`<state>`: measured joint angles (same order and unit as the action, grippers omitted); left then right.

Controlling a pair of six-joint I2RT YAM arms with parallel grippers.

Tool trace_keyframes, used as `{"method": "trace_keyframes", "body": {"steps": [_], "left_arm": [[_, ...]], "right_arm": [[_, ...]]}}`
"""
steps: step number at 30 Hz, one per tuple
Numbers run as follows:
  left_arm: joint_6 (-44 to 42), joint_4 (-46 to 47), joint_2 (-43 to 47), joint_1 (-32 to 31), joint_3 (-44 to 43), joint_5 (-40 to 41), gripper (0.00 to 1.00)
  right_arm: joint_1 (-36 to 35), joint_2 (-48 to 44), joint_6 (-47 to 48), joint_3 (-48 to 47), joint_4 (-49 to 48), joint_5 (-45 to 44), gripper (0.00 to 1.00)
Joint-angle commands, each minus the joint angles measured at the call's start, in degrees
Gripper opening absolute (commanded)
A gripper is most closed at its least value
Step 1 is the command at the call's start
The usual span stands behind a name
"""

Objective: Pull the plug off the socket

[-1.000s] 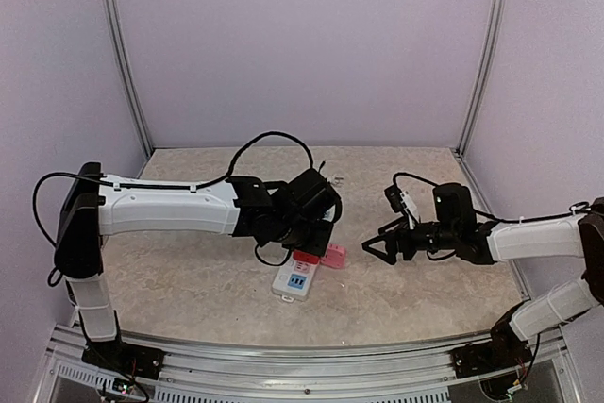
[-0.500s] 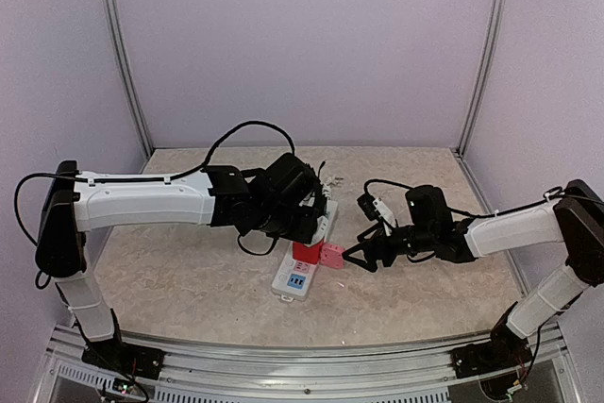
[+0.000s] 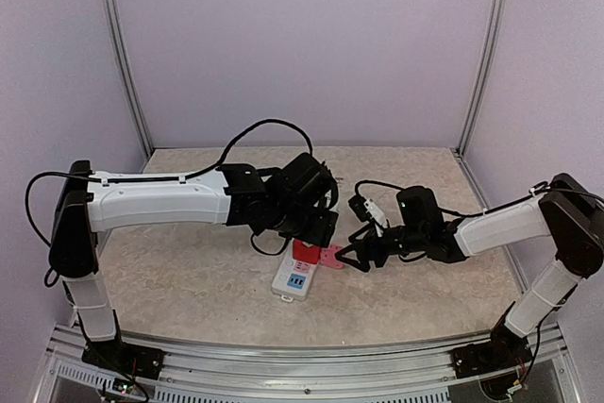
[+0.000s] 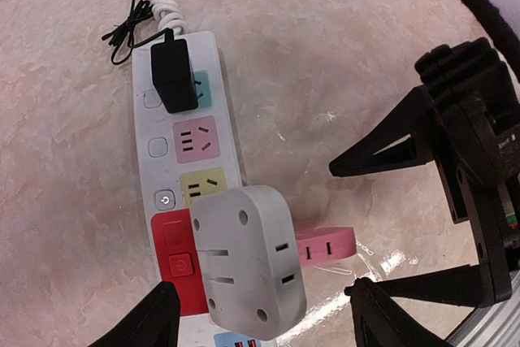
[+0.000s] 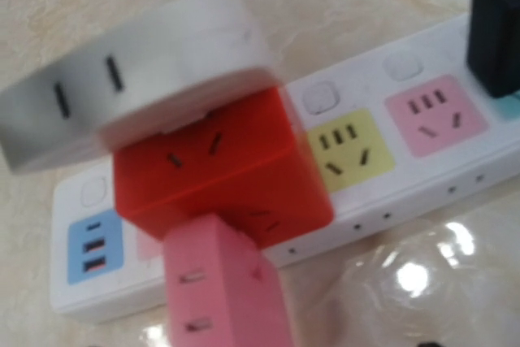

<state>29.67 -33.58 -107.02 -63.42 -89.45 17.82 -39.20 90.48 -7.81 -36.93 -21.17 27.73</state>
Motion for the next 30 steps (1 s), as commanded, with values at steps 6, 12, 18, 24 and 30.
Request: {"method": "trace_keyframes", "body": {"steps": [6,12,18,24,30], "left_arm": [[-0.6,-6.4,-5.7,0.6,-4.0,2.1,0.68],[0.0,-4.7,-3.0,1.7,-1.0,0.8,0.57],[1.5,2.7,3.0,4.5,5.9,-5.9,0.41],[2.0,6.6,5.2,6.1,9.6,-11.1,0.32],[1.7,7.2,5.2,6.3,10.4,-12.6,0.25]], "right_arm": [[-2.1,4.5,0.3,-2.8,-2.3,0.5,0.76],[-2.8,6.1,0.1,-3.7,-2.5,-0.6,0.71],[-3.5,6.6,1.1,-4.3,-1.9,-1.7,0.67],[-4.5,6.4,3.0,-4.9,-2.3,-2.6,0.8],[-5.1,5.9,7.1,-5.1,-4.5,-5.3,0.87]]}}
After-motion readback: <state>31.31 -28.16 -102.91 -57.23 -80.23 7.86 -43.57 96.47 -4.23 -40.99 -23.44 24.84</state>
